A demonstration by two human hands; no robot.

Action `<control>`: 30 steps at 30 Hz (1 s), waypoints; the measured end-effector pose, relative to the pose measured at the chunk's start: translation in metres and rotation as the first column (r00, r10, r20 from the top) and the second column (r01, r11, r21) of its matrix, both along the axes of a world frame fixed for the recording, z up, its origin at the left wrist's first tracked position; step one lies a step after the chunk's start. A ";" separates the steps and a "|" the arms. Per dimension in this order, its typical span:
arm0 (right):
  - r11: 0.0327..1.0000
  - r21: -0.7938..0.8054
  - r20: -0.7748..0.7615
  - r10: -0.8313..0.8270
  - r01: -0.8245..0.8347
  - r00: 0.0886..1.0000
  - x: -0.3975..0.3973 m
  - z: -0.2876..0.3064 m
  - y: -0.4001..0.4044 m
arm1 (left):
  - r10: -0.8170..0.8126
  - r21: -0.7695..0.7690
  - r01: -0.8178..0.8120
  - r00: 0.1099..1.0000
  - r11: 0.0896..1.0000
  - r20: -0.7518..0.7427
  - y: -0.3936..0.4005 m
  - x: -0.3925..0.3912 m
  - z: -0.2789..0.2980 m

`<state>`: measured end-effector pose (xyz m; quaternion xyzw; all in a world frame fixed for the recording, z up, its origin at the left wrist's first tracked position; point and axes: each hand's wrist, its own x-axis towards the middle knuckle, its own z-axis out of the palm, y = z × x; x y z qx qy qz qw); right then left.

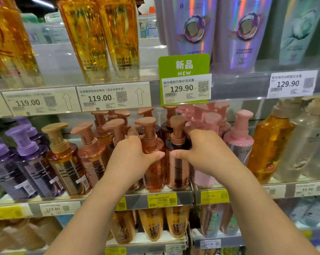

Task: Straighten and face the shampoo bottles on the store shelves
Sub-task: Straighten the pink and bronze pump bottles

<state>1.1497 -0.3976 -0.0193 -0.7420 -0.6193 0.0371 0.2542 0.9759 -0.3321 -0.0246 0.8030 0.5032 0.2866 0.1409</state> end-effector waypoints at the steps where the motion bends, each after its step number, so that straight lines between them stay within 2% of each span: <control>1: 0.999 0.034 0.044 -0.040 0.038 0.998 -0.002 -0.002 0.001 | -0.013 -0.006 0.013 1.000 1.000 0.026 0.000 -0.001 -0.001; 4: 0.993 0.078 0.164 -0.102 0.090 0.981 -0.009 -0.004 0.003 | -0.011 0.009 0.011 0.999 1.000 0.036 -0.002 -0.002 -0.007; 11: 0.992 0.054 0.008 -0.116 0.116 0.993 -0.010 0.009 0.005 | 0.154 0.269 -0.155 0.988 0.951 0.024 -0.004 -0.012 -0.015; 15: 0.995 0.012 -0.032 -0.098 0.099 0.995 -0.012 0.006 0.006 | 0.197 0.276 -0.205 0.979 0.939 0.056 -0.008 -0.006 -0.015; 21: 0.993 -0.113 -0.072 -0.047 0.039 0.996 -0.008 0.008 0.006 | 0.259 0.378 -0.215 0.964 0.901 -0.069 -0.009 0.007 -0.019; 25: 0.995 -0.095 -0.139 -0.034 0.021 0.990 -0.008 0.004 0.004 | 0.136 0.351 -0.085 0.983 0.932 -0.124 -0.001 -0.002 -0.013; 30: 0.997 0.039 -0.196 -0.054 0.063 0.979 -0.008 -0.005 -0.003 | -0.031 0.128 0.045 0.994 0.991 -0.109 0.011 -0.021 -0.003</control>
